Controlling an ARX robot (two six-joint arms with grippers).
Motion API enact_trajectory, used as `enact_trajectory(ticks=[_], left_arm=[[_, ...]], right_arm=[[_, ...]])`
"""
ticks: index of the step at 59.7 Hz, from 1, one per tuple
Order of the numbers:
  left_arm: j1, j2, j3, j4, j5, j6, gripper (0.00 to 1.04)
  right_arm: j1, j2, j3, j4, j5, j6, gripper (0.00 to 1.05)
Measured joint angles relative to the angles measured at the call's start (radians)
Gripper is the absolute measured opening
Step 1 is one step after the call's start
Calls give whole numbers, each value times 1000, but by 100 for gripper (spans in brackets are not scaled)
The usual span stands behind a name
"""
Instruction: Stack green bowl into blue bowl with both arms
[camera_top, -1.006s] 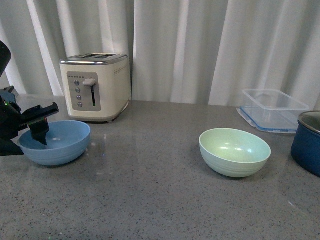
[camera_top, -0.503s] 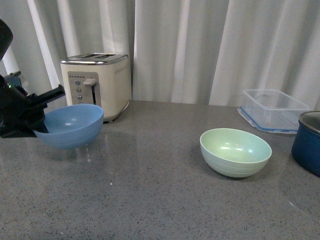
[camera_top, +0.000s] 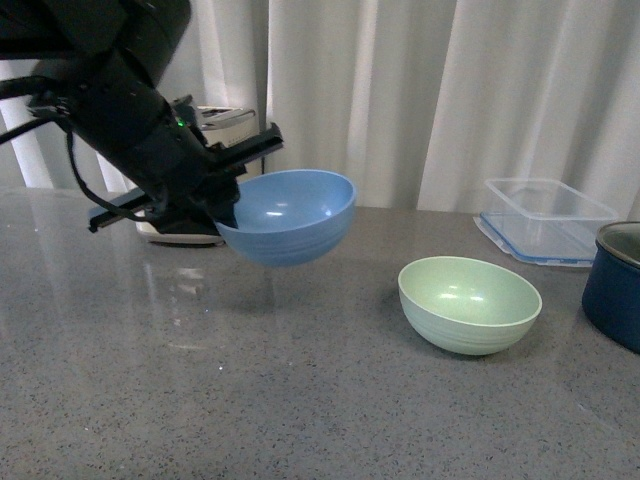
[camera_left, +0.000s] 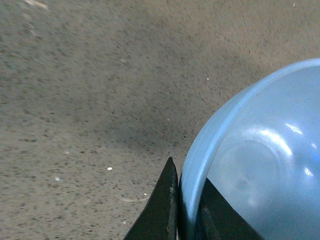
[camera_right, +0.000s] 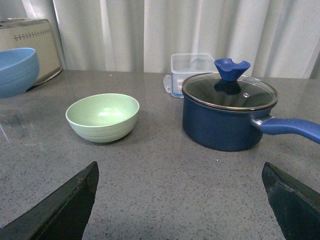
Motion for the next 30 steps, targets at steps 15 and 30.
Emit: enact_trajectory(ticks=[15, 30], left_arm=[[-56, 81, 33, -14, -34, -11, 4], [-62, 157, 74, -31, -74, -17, 4]], right_arm=[[0, 0, 0, 0, 0, 0, 95], [0, 0, 0, 0, 0, 0, 95]])
